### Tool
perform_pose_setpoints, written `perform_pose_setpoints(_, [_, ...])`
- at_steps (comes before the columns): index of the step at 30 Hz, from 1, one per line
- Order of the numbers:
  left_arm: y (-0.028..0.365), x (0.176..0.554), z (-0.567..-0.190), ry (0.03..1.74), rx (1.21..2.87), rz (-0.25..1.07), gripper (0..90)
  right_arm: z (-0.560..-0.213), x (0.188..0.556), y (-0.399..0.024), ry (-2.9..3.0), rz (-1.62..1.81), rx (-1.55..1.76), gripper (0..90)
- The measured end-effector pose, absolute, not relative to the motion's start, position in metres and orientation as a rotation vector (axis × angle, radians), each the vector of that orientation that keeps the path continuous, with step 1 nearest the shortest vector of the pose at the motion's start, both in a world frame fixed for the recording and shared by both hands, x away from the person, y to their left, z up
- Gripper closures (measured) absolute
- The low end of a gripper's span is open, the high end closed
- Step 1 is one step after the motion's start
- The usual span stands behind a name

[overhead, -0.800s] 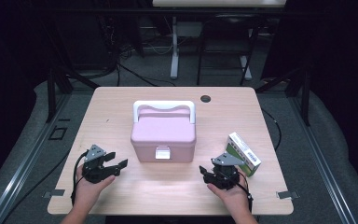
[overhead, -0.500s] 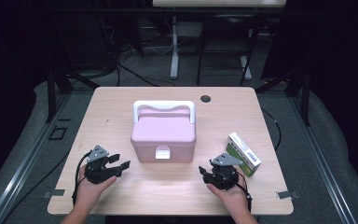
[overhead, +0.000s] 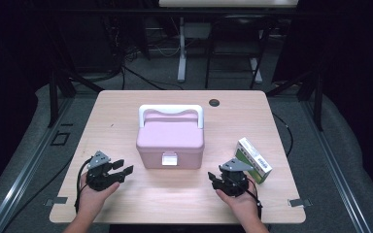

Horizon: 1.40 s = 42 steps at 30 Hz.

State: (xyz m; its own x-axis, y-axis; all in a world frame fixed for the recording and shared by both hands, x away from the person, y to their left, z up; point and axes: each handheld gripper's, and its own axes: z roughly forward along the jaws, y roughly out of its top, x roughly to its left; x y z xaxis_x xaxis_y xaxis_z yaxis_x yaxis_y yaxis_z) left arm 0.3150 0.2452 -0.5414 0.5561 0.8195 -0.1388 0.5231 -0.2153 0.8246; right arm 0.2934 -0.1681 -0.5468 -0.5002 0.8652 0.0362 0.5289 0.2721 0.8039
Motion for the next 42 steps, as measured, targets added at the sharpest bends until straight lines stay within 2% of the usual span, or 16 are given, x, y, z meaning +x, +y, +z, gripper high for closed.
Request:
perform_pose_setpoints(16, [0.238,0.324,-0.542,1.099,1.901,0.416,57.3,-0.546,0.308,-0.171,2.086,1.114,1.316,52.8])
perform_pose_setpoints(26, [0.232,0.337,-0.535,1.107,1.887,0.412,62.0,-0.539,0.316,-0.168,2.083,1.126,1.337,59.1])
perform_pose_setpoints(35, [0.229,0.355,-0.533,1.152,1.825,0.409,71.8,-0.541,0.335,-0.161,2.072,1.102,1.362,64.8])
perform_pose_setpoints(42, [0.227,0.363,-0.540,1.173,1.846,0.428,79.6,-0.543,0.350,-0.158,2.044,1.118,1.390,71.4])
